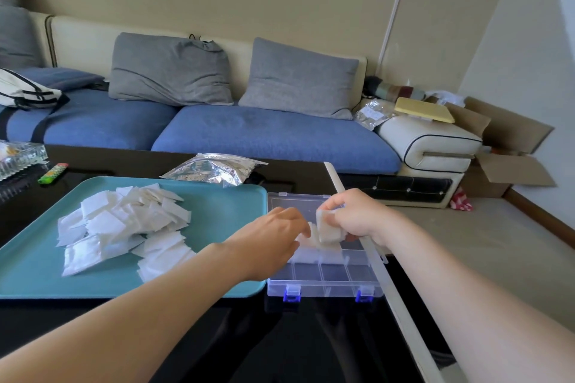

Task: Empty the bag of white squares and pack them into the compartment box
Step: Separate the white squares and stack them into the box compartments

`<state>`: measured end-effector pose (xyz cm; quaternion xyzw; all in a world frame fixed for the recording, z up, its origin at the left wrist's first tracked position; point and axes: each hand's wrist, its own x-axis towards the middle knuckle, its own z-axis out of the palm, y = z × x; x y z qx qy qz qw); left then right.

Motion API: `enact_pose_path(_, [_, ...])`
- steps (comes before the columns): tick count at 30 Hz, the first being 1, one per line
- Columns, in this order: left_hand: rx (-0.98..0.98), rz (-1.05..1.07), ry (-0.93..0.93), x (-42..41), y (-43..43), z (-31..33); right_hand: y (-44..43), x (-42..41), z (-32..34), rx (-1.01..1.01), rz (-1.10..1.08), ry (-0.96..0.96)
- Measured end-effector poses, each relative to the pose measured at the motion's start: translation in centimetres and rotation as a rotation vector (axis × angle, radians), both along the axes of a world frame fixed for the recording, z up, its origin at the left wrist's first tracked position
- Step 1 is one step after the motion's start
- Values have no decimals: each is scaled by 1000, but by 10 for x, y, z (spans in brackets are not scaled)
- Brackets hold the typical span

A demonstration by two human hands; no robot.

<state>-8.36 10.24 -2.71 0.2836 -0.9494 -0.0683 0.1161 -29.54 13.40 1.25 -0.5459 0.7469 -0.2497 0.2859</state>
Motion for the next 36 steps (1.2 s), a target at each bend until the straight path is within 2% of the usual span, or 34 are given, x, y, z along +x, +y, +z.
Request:
enact_pose_path(5, [-78, 0, -62, -4, 0, -8, 2, -4, -7, 2, 67, 182])
enact_pose_path(12, [-167, -48, -129, -3, -2, -15, 4, -3, -5, -15, 69, 296])
enact_pose_path(21, [-193, -67, -139, -5, 3, -14, 2, 4, -11, 34, -46, 418])
enact_pose_path(25, [-147, -85, -142, -8, 3, -15, 0, 6, -13, -23, -114, 450])
enact_pose_path(29, [-159, -58, -160, -9, 6, -10, -1, 9, -10, -96, 39, 485])
enact_pose_path(36, [-150, -83, -214, -9, 8, -8, 3, -6, 1, 116, 215, 441])
